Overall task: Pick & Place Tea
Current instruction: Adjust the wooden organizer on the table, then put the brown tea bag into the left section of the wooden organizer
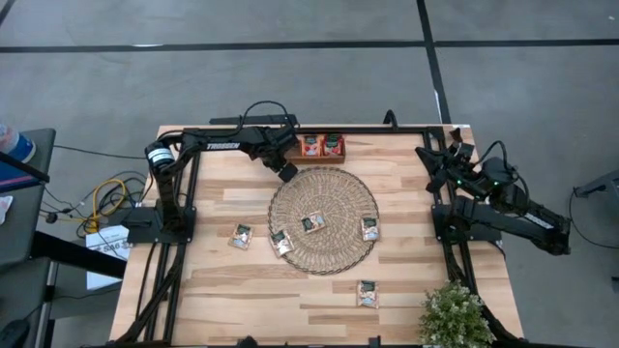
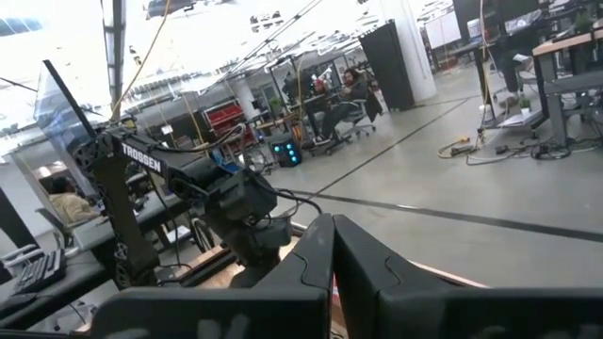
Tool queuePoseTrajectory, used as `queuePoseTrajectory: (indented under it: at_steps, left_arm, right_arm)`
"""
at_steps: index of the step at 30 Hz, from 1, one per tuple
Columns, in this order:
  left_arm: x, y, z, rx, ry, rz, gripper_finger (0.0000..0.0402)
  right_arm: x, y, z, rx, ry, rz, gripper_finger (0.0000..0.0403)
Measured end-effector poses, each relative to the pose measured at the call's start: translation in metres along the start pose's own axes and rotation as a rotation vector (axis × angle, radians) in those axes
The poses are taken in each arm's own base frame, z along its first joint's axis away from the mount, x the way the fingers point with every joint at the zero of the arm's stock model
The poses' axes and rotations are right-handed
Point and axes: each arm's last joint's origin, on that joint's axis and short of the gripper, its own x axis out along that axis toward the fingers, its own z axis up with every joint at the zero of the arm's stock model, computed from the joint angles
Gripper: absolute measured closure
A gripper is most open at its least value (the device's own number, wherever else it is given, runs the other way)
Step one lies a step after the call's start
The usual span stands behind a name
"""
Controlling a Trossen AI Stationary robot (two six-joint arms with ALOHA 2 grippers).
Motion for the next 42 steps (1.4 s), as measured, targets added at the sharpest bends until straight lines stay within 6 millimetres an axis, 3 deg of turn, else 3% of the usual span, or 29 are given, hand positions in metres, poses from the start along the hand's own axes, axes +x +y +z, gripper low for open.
queuePoseTrajectory:
  at_steps: [4, 9, 14, 20, 25, 30, 35, 42]
  left_arm:
    - [-0.019, -0.01, -0.008, -0.033, 0.124, -0.16, 0.0358]
    - [-0.087, -0.02, -0.023, 0.036, 0.178, -0.207, 0.0358]
    - [-0.146, -0.016, -0.057, 0.027, 0.211, -0.213, 0.0358]
    - [-0.179, -0.025, -0.083, 0.02, 0.164, -0.179, 0.0358]
    - [-0.183, -0.051, -0.101, 0.153, 0.079, -0.115, 0.0358]
    - [-0.161, -0.071, -0.132, 0.307, 0.067, -0.037, 0.0358]
    - [-0.133, -0.068, -0.159, 0.35, 0.161, 0.042, 0.0358]
    - [-0.105, -0.061, -0.179, 0.331, 0.264, 0.042, 0.0358]
  right_arm:
    - [0.0, 0.0, 0.0, 0.0, 0.0, 0.0, 0.0403]
    - [0.0, 0.0, 0.0, 0.0, 0.001, 0.0, 0.0403]
    - [0.0, 0.0, 0.0, 0.0, 0.001, 0.0, 0.0403]
    - [0.0, 0.0, 0.0, -0.001, 0.004, -0.001, 0.0403]
    - [0.0, 0.0, -0.001, -0.002, 0.011, 0.001, 0.0403]
    - [0.0, -0.001, -0.003, -0.006, 0.032, -0.001, 0.0403]
    - [0.0, 0.0, -0.003, -0.006, 0.04, 0.015, 0.0403]
    - [0.0, 0.0, -0.003, 0.001, 0.046, 0.038, 0.0403]
